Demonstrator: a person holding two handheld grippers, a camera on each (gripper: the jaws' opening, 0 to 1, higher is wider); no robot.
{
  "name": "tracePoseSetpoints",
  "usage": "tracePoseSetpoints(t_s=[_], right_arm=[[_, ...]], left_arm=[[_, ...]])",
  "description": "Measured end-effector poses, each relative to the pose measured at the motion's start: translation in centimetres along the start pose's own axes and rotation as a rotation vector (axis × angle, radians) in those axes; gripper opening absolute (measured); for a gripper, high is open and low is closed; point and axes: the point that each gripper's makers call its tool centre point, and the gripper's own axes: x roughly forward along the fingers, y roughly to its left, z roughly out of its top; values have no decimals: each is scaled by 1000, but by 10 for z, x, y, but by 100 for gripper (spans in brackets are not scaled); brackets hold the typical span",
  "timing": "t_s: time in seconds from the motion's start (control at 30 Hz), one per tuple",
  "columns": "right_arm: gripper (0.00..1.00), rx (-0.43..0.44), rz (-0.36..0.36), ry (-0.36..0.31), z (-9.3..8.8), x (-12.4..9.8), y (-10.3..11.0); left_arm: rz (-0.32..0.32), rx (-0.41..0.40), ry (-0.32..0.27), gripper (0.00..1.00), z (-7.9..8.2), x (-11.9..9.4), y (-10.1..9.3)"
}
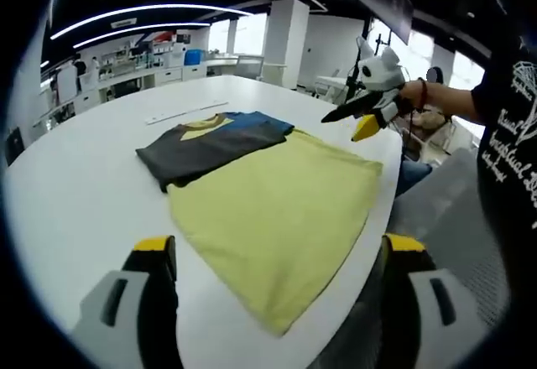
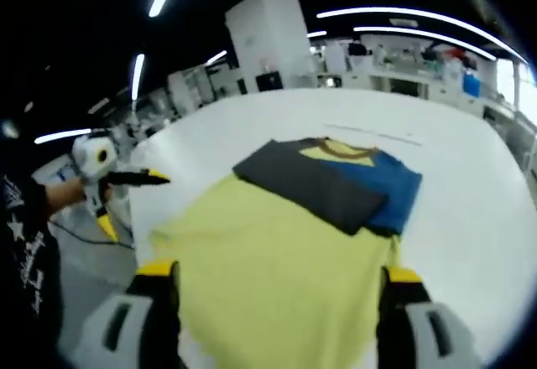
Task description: Fold the garment on the visible template until the final outline fits inside the template.
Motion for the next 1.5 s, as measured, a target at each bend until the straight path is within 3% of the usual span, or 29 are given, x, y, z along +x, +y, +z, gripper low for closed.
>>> tracePoseSetpoints(t_s=[0.17, 0.43, 0.73, 0.87, 1.0, 1.17, 1.37, 1.43, 1.5], right_arm=[[94, -1, 15, 20, -18, -9, 6], [84, -38, 35, 68, -53, -21, 13], [63, -208, 7, 188, -93, -28, 13], [54, -236, 3, 243, -109, -30, 12], [45, -253, -2, 262, -115, -33, 10], [39, -297, -12, 301, -122, -36, 6], [36, -352, -10, 335, -127, -37, 1], [36, -358, -6, 338, -127, -37, 2], [36, -365, -1, 349, -128, -38, 2]], left_arm=[[-8, 15, 12, 98, -6, -1, -3], [-39, 67, 40, 75, -23, -2, -10], [-71, 125, 119, 54, -44, 4, -19], [-93, 153, 178, 47, -57, 6, -21], [-108, 193, 229, 39, -67, 8, -26], [-99, 199, 241, 38, -71, 10, -22], [-66, 244, 247, 29, -71, 10, -12], [-53, 294, 258, 26, -72, 10, -7], [-56, 281, 260, 26, -71, 11, -9]])
